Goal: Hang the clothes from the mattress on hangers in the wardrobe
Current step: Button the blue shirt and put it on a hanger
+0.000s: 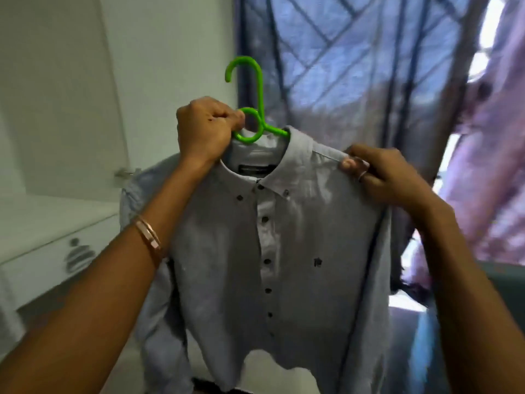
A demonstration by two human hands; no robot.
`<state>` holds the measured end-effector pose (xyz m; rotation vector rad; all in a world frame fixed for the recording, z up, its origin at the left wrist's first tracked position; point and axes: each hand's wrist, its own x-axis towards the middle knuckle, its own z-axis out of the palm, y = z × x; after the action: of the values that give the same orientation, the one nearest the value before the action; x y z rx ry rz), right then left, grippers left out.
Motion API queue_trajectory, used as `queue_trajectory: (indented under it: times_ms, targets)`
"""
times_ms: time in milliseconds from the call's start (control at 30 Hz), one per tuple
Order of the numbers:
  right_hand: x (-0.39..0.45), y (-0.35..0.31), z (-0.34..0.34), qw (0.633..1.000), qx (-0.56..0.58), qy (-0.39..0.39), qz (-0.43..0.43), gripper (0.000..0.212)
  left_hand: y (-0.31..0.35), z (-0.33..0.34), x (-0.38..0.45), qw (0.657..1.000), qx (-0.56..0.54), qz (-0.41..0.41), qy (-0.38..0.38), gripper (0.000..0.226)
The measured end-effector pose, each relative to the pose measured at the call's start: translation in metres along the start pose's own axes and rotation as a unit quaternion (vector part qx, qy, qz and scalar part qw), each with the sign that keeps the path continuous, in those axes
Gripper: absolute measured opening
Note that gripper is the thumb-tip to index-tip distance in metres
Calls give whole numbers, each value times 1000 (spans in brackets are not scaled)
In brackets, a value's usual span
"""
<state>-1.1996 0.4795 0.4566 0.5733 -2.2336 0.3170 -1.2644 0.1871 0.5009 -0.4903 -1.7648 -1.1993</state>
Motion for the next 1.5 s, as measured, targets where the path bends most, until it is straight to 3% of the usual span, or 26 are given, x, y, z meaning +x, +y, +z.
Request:
queue_trajectory:
  times_ms: [133, 300, 467, 567, 733, 867, 1033, 1133, 1267, 1500]
  targets:
    - [81, -46, 75, 988, 145, -25, -37, 50, -51, -87, 47, 996, 76, 13, 54, 17]
    - [175, -114, 164, 952, 292, -35, -79, 39, -114, -176, 103, 979, 165, 1, 122, 26]
    - [268, -167, 240, 913, 378, -31, -152, 36, -159, -252, 155, 953, 248, -2, 173, 20]
    - [330, -201, 272, 889, 423, 12, -174, 44, -172, -286, 189, 935, 295, 0, 198, 16]
    - [432, -256, 304, 848, 493, 77, -178, 28, -194, -339, 247, 903, 368, -25, 220, 21]
    - [512, -303, 305, 833, 509, 100, -191, 31, -199, -386, 288, 871, 418, -10, 257, 31]
    - [580, -328, 285, 821, 521, 159, -172, 31, -197, -432, 313, 820, 474, 77, 311, 43]
    - [620, -337, 274, 837, 488, 191, -158, 29, -208, -456, 318, 788, 524, 134, 295, 45]
    - [668, -338, 259, 863, 430, 245, -104, 35, -216, -474, 344, 787, 544, 157, 246, 31]
    - [746, -349, 266, 870, 375, 320, 9, 36, -255, -479, 397, 793, 572, 111, 175, 36]
